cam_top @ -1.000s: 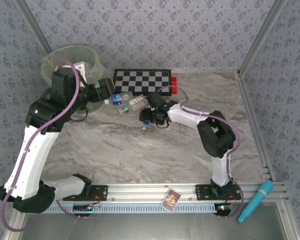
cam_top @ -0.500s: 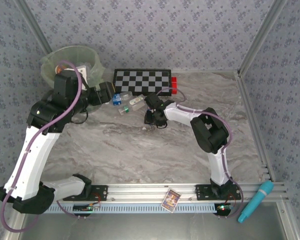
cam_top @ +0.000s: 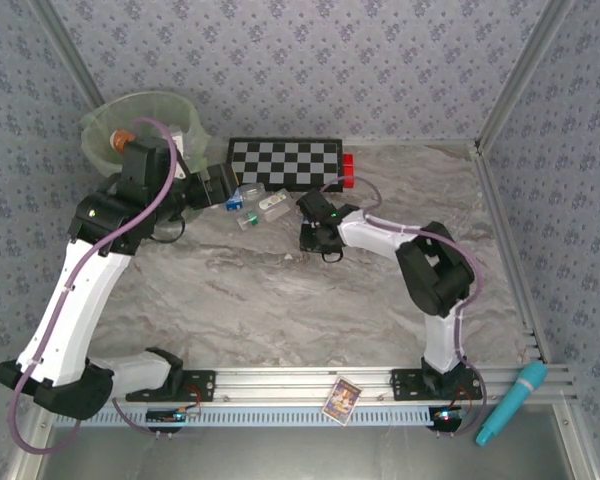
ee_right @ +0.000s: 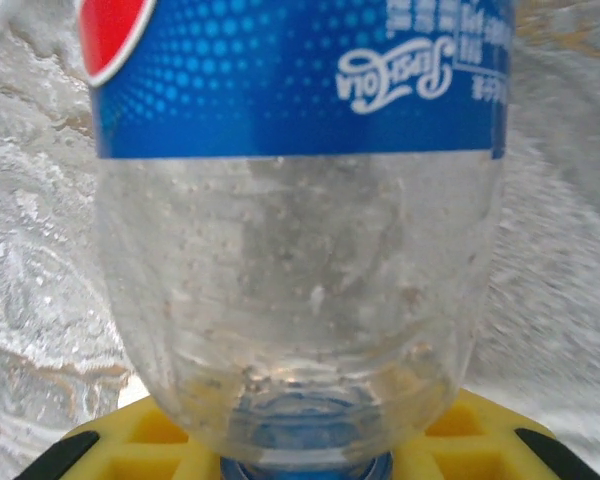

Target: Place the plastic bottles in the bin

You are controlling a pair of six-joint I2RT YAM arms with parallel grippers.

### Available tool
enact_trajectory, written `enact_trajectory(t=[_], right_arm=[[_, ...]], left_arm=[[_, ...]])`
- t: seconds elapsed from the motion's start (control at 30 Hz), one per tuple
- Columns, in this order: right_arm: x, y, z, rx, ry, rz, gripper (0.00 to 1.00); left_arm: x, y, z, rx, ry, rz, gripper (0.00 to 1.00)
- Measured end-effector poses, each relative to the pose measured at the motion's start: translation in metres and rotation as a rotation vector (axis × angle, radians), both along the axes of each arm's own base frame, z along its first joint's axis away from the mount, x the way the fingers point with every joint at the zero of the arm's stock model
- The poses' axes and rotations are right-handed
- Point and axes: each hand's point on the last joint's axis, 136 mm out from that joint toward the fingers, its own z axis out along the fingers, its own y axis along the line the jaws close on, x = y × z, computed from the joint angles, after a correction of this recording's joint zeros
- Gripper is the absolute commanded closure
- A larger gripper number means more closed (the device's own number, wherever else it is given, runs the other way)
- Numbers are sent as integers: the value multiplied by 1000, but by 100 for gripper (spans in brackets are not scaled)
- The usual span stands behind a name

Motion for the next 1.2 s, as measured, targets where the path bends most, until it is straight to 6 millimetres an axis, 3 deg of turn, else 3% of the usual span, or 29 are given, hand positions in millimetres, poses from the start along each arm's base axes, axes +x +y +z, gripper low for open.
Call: enact_trajectory(t=[0.13, 0.3, 0.5, 0.7, 0.87, 1.2], right_arm=[[-9, -6, 41, 40, -99, 16, 76], [-19, -8, 110, 111, -269, 80, 76], [-36, 0, 170, 150, -430, 195, 76], [-54, 20, 190, 154, -491, 313, 76], [-69, 37, 200, 152, -521, 396, 76], [-79, 53, 207, 144, -542, 473, 76]], left_arm=[[10, -3, -17, -73, 55, 13, 4], [28, -22, -36, -184, 125, -21, 12], [46, -58, -33, -340, 153, -133, 18], [51, -91, -28, -442, 164, -262, 18], [46, -115, -39, -445, 210, -339, 18], [41, -123, -43, -420, 213, -391, 22]])
